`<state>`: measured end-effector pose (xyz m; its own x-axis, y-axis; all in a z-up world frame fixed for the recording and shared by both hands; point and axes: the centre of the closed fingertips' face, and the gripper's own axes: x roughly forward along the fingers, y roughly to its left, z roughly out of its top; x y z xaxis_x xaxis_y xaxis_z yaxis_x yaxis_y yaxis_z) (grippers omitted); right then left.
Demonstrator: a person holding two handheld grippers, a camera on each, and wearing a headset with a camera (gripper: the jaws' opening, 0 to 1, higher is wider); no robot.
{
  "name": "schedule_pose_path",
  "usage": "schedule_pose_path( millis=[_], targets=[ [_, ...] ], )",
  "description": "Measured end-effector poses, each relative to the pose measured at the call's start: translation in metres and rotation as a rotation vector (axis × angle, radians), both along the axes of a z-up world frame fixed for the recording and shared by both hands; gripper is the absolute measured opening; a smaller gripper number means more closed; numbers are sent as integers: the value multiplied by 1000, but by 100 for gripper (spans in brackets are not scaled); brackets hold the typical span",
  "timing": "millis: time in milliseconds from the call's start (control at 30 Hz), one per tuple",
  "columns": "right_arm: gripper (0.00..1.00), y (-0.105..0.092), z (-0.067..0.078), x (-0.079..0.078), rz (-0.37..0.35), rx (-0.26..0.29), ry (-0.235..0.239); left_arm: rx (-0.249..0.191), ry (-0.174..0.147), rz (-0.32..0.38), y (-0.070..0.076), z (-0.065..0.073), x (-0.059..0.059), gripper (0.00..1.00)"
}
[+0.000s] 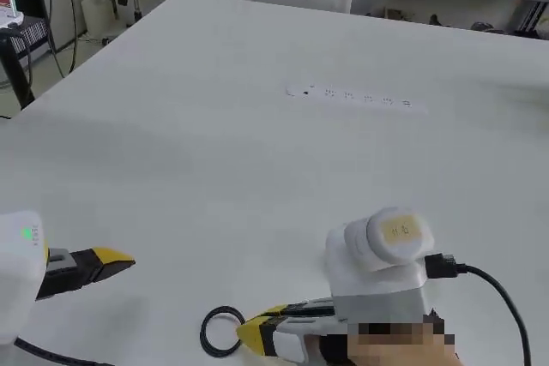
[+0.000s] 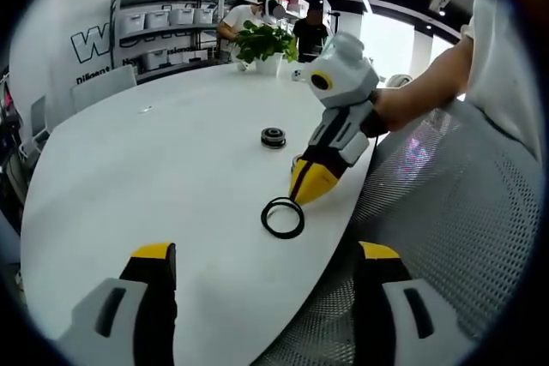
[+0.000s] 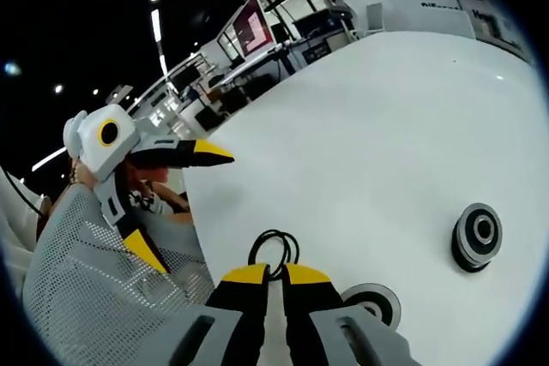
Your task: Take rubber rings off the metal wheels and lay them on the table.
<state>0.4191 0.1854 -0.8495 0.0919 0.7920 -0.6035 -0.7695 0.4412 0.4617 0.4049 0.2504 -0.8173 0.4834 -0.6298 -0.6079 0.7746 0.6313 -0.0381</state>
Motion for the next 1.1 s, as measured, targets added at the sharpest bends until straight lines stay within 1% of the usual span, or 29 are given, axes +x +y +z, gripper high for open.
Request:
schedule_pose_path(
  millis=[100, 233, 333, 467, 767, 1100],
  targets=[
    [6, 0, -1, 0, 16, -15, -25, 0, -1, 2, 0, 0, 0, 83],
    [8, -1, 0, 0, 46, -37, -74, 3, 0, 0, 0, 0, 0, 83],
    [9, -2, 1, 1, 47, -37, -79, 3, -1, 2, 1, 0, 0, 82],
    [10, -6, 5, 5, 36, -25, -81, 0, -3, 9, 2, 1, 1, 82],
    [11, -11, 25, 18, -1, 15, -112, 5, 0, 4, 1, 0, 0, 82],
    [18, -12, 48, 24, 27, 44, -211, 5, 0, 9, 3, 0, 1, 82]
  ],
)
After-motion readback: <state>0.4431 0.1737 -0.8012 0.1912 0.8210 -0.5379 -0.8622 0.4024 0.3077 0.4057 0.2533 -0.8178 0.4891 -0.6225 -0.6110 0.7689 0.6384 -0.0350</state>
